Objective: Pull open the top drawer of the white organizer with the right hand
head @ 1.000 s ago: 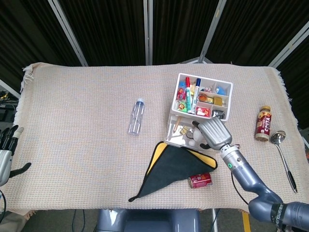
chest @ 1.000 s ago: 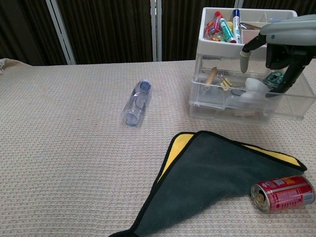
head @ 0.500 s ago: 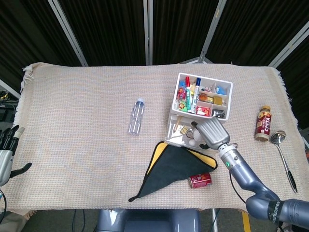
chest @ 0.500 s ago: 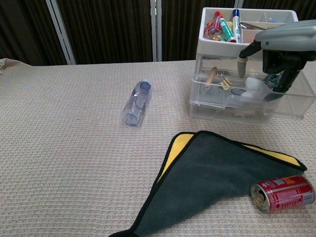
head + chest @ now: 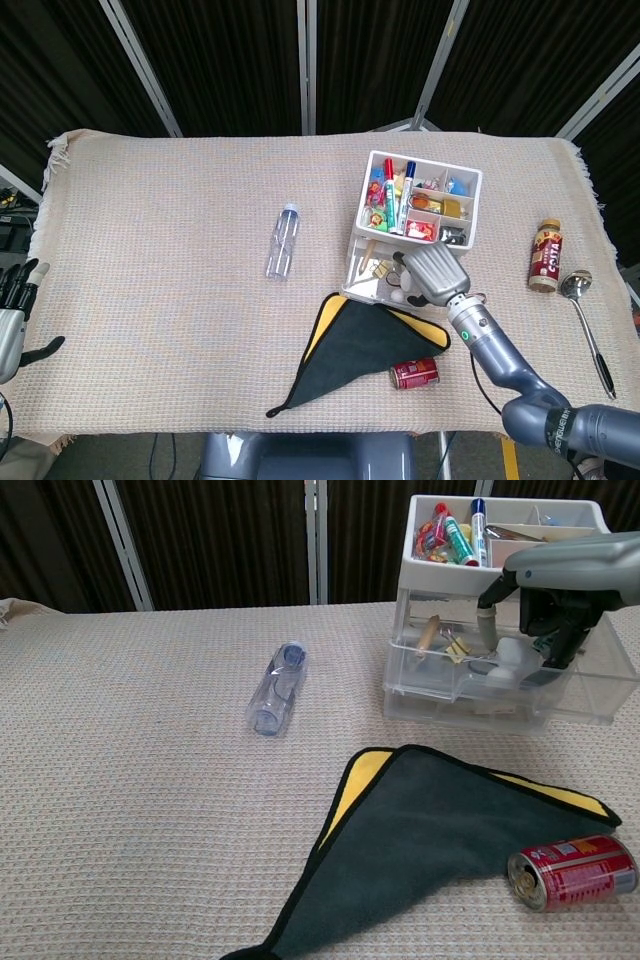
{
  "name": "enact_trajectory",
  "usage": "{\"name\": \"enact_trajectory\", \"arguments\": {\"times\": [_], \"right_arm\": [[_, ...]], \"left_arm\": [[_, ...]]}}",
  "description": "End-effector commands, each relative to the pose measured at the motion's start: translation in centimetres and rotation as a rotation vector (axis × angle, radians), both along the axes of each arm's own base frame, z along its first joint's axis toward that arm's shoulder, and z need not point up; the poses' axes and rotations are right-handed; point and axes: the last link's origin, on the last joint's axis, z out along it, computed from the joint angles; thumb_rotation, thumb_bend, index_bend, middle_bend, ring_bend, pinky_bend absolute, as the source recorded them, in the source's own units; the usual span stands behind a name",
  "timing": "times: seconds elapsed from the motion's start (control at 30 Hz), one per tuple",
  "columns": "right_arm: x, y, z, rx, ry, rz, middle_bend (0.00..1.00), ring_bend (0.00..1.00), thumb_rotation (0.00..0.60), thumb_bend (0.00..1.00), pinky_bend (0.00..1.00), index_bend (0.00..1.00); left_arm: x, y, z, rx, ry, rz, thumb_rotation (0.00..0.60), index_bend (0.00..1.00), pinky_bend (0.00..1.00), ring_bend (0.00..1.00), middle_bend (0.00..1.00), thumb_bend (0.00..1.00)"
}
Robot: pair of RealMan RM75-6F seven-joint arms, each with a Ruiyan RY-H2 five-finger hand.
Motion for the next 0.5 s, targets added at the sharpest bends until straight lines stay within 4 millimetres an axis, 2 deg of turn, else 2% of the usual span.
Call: {"name": "enact_trajectory", "arguments": {"times": [0.03,0.5], "right_arm": [[-0.14,-0.01,-0.16,0.003,-0.001,0.0,1.0,1.0,0.6,0.03,0.67,0.52],[-0.44,-0.15,-0.2,-0.004,-0.013,0.002,1.0,1.0,0.6,0.16,0.67,0.56]], "left_arm": [[0.03,-0.01,0.0,0.001,0.0,-0.002,0.6,0.0,0.0,0.0,0.0,0.11],[0.05,-0.06,0.0,0.001,-0.001,-0.003,0.6,0.0,0.0,0.0,0.0,0.11]]}}
